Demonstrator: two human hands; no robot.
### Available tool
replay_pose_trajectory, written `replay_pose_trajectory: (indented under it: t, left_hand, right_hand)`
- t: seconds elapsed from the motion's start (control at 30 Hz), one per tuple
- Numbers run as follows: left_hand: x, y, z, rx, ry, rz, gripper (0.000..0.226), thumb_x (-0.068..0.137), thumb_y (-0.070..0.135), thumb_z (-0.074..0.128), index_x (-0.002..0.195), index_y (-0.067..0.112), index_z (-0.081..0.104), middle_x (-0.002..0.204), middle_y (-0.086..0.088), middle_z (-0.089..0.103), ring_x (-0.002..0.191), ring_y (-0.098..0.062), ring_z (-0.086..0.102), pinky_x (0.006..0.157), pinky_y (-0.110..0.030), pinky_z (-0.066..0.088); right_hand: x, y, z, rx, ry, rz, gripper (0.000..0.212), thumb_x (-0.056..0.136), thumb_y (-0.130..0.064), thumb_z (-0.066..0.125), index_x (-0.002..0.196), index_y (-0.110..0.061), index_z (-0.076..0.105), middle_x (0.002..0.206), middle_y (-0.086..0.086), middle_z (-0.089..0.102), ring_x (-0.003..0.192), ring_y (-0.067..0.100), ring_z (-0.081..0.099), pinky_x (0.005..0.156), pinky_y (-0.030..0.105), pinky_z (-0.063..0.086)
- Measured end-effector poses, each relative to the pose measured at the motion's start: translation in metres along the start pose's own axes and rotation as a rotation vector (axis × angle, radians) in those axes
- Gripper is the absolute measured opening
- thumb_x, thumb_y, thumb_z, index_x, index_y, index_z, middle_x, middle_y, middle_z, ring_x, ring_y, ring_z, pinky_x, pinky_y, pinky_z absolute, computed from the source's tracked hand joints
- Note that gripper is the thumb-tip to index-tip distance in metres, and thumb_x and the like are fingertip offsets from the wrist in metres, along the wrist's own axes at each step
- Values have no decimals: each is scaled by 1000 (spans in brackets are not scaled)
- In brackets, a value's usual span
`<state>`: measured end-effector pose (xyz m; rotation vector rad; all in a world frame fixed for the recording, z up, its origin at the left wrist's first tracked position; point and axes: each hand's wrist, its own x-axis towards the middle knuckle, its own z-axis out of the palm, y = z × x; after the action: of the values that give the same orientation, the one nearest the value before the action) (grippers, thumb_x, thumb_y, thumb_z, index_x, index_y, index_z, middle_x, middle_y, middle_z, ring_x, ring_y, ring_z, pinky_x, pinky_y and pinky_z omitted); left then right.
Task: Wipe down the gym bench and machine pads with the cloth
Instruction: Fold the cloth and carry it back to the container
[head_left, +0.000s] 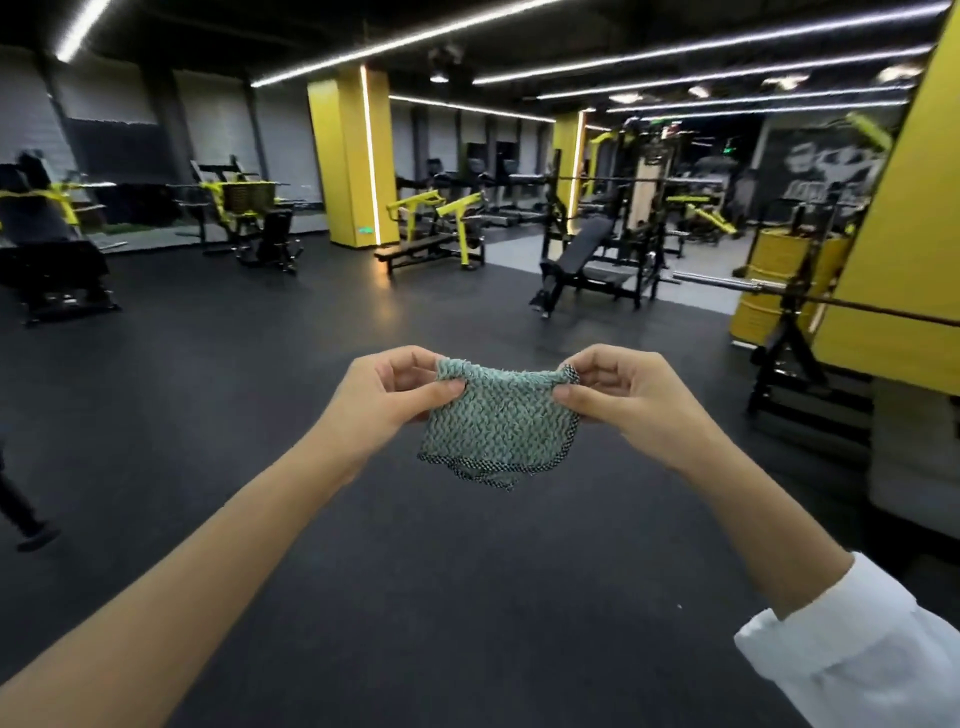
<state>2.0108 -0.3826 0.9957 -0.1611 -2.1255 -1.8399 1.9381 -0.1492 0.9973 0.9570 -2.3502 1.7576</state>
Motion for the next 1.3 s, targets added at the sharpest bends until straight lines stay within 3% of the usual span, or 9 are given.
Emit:
replay_pose_trajectory:
  t: [0.23, 0.37, 0.47, 0.67, 0.8, 1.0, 1.13, 1.3]
  left_hand:
    - [146, -36, 51, -106, -204, 17, 17, 73, 16, 72, 89, 11, 70, 80, 4, 75, 74, -6, 70, 70, -18, 56]
    - [216, -67, 98, -142, -292, 10, 12, 80, 7, 71, 92, 8, 70, 81, 3, 75, 74, -6, 69, 69, -17, 55]
    - [269, -88, 136, -151, -335, 19, 9, 84, 2, 69, 92, 8, 70, 79, 3, 75, 73, -4, 69, 67, -15, 53]
    - [387, -112, 214, -176, -396, 59, 10, 84, 0, 69, 91, 7, 69, 75, 6, 73, 70, -2, 68, 65, -14, 51]
    - [464, -125, 257, -200, -413, 82, 10, 85, 0, 68, 91, 7, 69, 75, 6, 74, 70, -2, 68, 64, -13, 50]
    - [573, -160, 295, -221, -436, 72, 11, 85, 0, 70, 91, 8, 70, 73, 7, 73, 70, -3, 67, 66, -15, 52]
    - [652, -190, 300, -237, -451, 73, 12, 84, -2, 70, 89, 9, 68, 68, 10, 70, 67, -1, 66, 63, -13, 51]
    - [766, -228, 294, -217, -497, 79, 12, 84, -4, 69, 89, 8, 68, 68, 9, 72, 64, 1, 65, 60, -11, 48]
  right_hand:
    - [70, 59, -64, -99, 185, 60, 10, 86, -14, 75, 85, -23, 70, 88, 6, 75, 84, 23, 70, 88, 45, 55]
    - [98, 101, -108, -157, 268, 111, 5, 86, -11, 74, 89, -13, 70, 89, 11, 74, 90, 31, 70, 87, 40, 55]
    - [125, 131, -146, -203, 302, 136, 6, 86, -11, 74, 87, -15, 70, 88, 8, 74, 86, 24, 71, 81, 32, 56]
    - [192, 187, -235, -278, 347, 147, 5, 87, -14, 74, 91, -14, 71, 90, 3, 75, 90, 20, 71, 84, 35, 57]
    - [244, 221, -285, -315, 362, 162, 6, 87, -14, 73, 89, -19, 70, 88, -1, 75, 86, 12, 70, 79, 27, 55]
    - [327, 280, -333, -352, 397, 185, 10, 87, -13, 72, 86, -23, 70, 88, 1, 75, 89, 22, 71, 83, 35, 56]
    - [394, 322, -348, -372, 414, 203, 9, 87, -14, 72, 87, -22, 70, 85, -2, 74, 83, 11, 69, 82, 36, 55]
    - [491, 375, -355, -401, 478, 207, 6, 87, -18, 73, 87, -24, 71, 88, 3, 75, 90, 26, 69, 87, 47, 55]
